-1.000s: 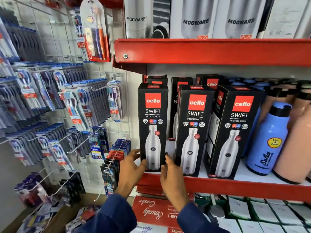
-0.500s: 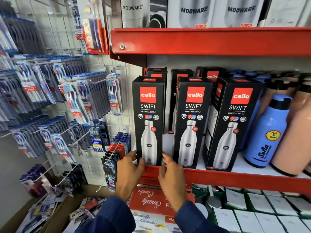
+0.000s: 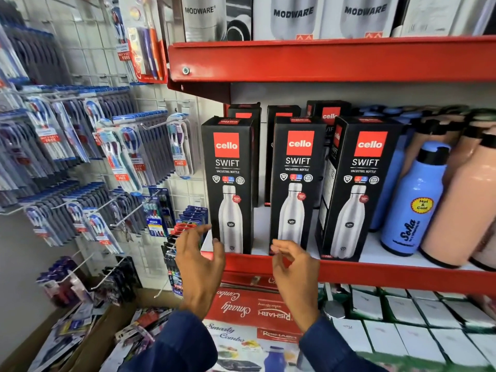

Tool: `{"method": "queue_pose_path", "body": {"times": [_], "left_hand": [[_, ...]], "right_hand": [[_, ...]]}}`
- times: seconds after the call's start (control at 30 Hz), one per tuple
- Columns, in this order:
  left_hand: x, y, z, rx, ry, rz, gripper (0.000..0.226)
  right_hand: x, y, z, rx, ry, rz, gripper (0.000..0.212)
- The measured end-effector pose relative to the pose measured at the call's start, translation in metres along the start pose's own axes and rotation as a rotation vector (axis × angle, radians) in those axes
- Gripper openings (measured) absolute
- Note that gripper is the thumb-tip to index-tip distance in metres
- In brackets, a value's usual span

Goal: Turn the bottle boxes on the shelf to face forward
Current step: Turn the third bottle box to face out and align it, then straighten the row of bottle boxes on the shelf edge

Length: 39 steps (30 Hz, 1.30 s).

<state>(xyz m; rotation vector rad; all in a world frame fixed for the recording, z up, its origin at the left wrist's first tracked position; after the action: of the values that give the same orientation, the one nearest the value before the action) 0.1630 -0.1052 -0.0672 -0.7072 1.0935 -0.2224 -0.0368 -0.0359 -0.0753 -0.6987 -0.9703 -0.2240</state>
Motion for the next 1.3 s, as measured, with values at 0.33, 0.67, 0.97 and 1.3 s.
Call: {"method": "queue_pose_path", "body": {"times": [0.33, 0.67, 0.97, 1.3], "left_hand": [[-0.046, 0.043, -0.078, 0.441, 0.128, 0.046, 0.054], [-0.058, 0.040, -0.099, 0.462, 0.056, 0.119, 0.046], [-0.046, 0.049, -0.091, 0.447, 0.085, 0.202, 0.057], [-0.057, 0.056, -0.075, 0.230, 0.123, 0.172, 0.047]], "right_hand": [[-0.039, -0.007, 0.046, -0.067, 0.045, -0.203, 0.037], [-0.038, -0.024, 0.043, 0.144, 0.130, -0.210, 0.047], [-0.042, -0.021, 0.050, 0.189, 0.152, -0.197, 0.039], [-0.045, -0.016, 0.066, 0.173, 0.077, -0.175, 0.028]]}}
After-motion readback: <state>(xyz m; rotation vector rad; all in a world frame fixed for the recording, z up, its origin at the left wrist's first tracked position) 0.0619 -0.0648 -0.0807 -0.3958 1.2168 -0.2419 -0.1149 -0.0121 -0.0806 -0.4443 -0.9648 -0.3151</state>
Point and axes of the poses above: each hand's wrist, its own y-axis away from the middle knuckle, its own z-axis out of the back of the hand, x = y × z, the point moved 5 cm from there along -y, towards the middle knuckle, and after that the axes turned 2 degrees about x, right-handed, at the moved point
